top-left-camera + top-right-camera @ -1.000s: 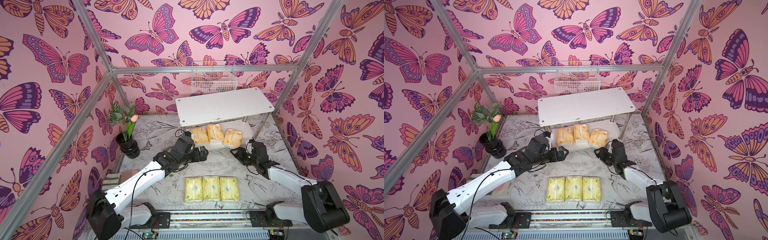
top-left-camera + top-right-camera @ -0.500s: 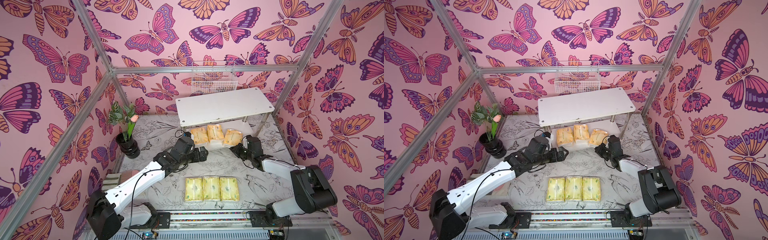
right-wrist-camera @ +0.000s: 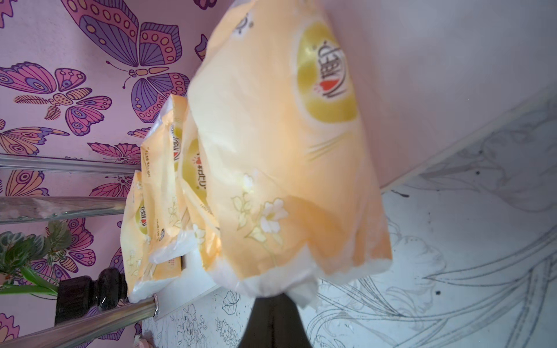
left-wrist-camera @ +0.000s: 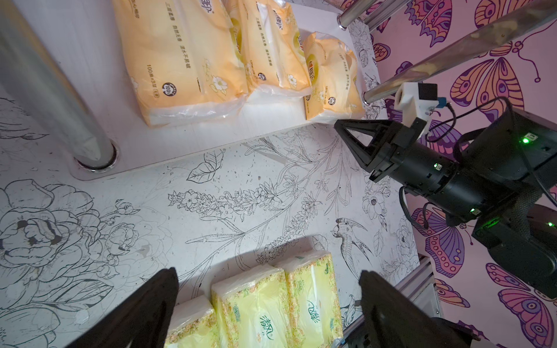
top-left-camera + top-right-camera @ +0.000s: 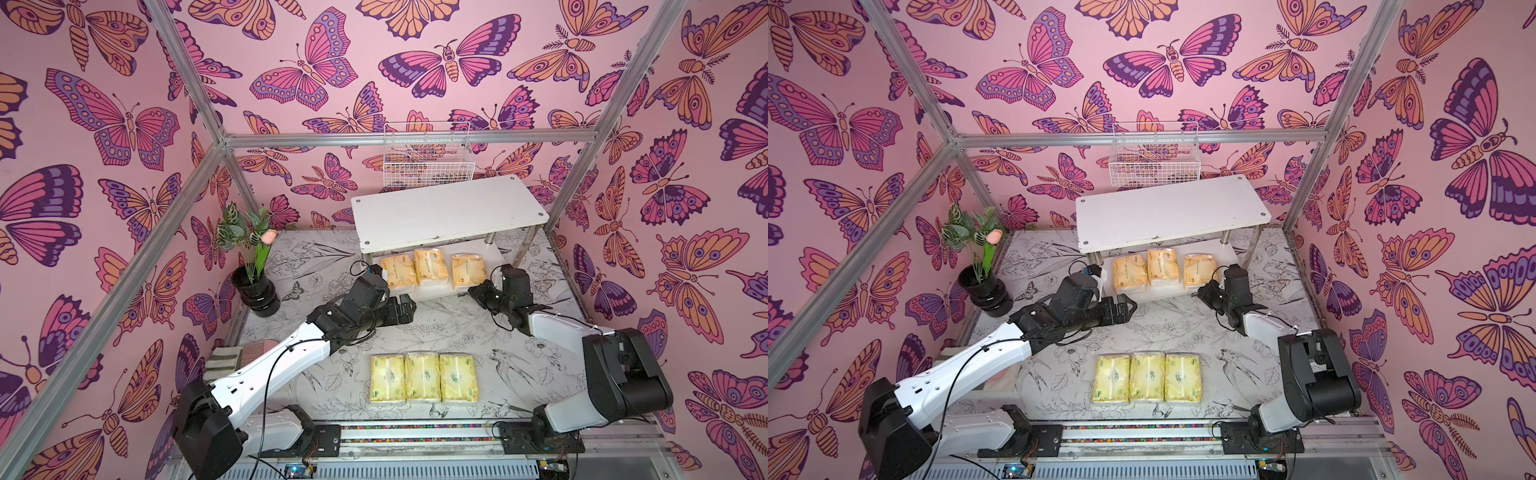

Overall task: Place the tissue boxes on the shelf by color
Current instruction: Place a box of tissues on the shelf.

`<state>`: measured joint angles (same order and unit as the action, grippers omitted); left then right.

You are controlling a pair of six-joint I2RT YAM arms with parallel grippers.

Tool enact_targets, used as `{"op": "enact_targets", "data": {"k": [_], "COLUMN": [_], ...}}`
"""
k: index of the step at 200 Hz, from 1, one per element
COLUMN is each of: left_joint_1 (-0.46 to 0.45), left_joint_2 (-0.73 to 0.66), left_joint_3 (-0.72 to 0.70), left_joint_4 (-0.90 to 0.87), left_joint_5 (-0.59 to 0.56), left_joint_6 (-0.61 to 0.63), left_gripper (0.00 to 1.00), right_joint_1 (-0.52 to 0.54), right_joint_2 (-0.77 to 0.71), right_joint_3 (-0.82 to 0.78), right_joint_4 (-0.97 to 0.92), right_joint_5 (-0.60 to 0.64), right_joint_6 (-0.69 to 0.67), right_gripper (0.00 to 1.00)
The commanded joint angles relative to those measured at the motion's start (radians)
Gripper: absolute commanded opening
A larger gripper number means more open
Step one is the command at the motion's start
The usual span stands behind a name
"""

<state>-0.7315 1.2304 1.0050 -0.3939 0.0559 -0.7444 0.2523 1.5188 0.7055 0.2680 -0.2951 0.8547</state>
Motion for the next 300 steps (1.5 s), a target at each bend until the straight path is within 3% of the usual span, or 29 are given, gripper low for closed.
{"op": "enact_targets", "data": {"k": [1,106,215,234,300], "left_joint_1": [0.007,0.007,0.007,0.007,0.006], "left_joint_2": [-0.014,-0.022,-0.042,-0.065,-0.24], "left_joint_3": [-0.012,-0.016,-0.018,-0.02,-0.159], "left_joint_4": [-0.014,-0.014,-0.022,-0.044,-0.19], "left_joint_5": [0.004,0.002,-0.003,-0.004,-0.01], "left_joint_6": [-0.003,-0.008,-0.006,-0.007,-0.051], "left_gripper": [1.0,1.0,0.99,0.99,1.0], "right_joint_1": [-0.018,-0.05,-0.069,-0.067,0.033], "right_joint_2": [0.028,0.123,0.066,-0.025,-0.432], "right_joint_3": [0.039,0.121,0.097,0.065,-0.086], "right_joint_4": [-0.018,-0.027,-0.017,-0.044,-0.306], "right_joint_5": [0.012,0.014,-0.056,-0.087,-0.097], "right_joint_6": [-0.026,-0.028,-0.017,-0.025,-0.1], "right_gripper": [0.0,0.0,0.01,0.09,0.59]}}
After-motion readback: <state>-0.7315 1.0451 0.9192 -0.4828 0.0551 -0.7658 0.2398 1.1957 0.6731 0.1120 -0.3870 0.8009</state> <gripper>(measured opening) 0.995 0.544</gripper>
